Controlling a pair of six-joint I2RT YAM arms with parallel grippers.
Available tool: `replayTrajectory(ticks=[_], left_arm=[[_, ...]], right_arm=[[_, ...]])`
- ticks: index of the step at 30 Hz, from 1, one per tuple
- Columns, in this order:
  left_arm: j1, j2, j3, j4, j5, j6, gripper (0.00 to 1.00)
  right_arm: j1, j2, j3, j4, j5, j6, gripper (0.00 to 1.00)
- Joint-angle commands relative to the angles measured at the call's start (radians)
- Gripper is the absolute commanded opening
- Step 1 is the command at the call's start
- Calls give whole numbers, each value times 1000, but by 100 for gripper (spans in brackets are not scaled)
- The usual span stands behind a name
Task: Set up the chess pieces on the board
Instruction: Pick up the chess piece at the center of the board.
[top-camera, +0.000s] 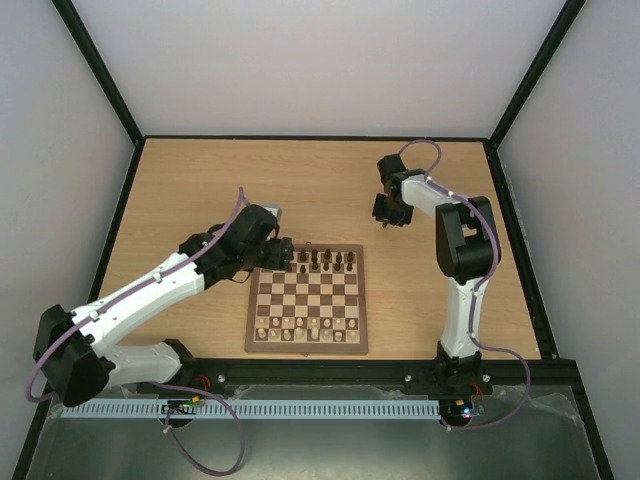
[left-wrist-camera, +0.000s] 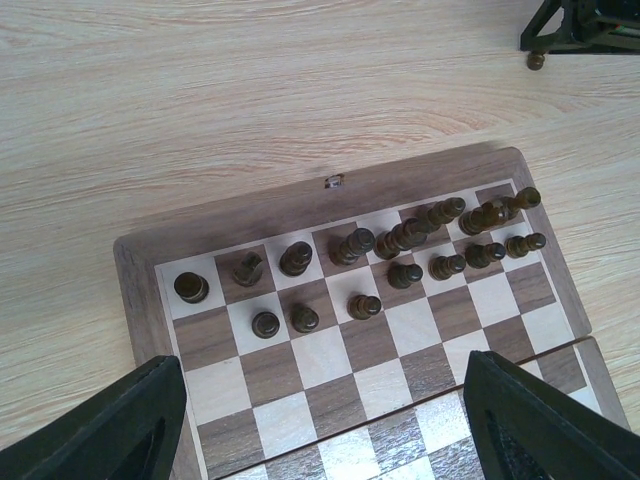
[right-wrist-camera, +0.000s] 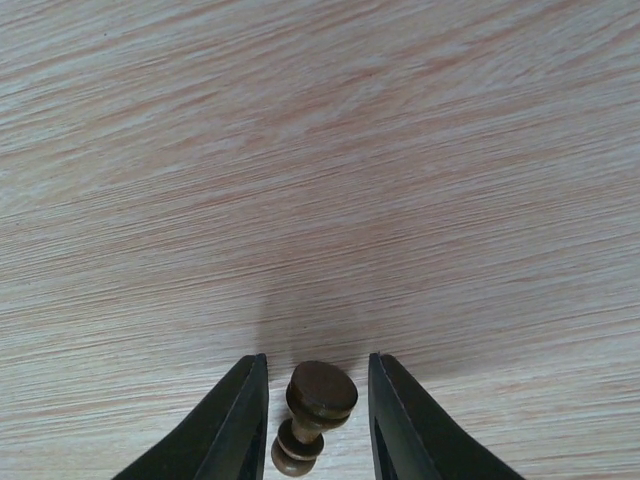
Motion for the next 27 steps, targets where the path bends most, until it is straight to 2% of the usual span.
replayTrajectory(ticks=[1,5,10,15,20,27], left_arm=[[0,11,-4,16,9,12,79],[1,14,-3,17,11,10,79],[0,11,-4,23,15,7,78],[1,-6,-7,41,32,5,79],[0,-49,-18,115,95,2,79],[-10,-86,-22,285,239,-48,83]], right_arm=[[-4,21,3,-37,6,9,28],[-6,22,-7,-30,9,8,23],[-7,20,-13,-15,-2,8,9],[-7,-43,-53,37,-51,4,5],[-7,-178,-103,74,-198,24,4],[-4,-475,-253,189,-406,116,5]])
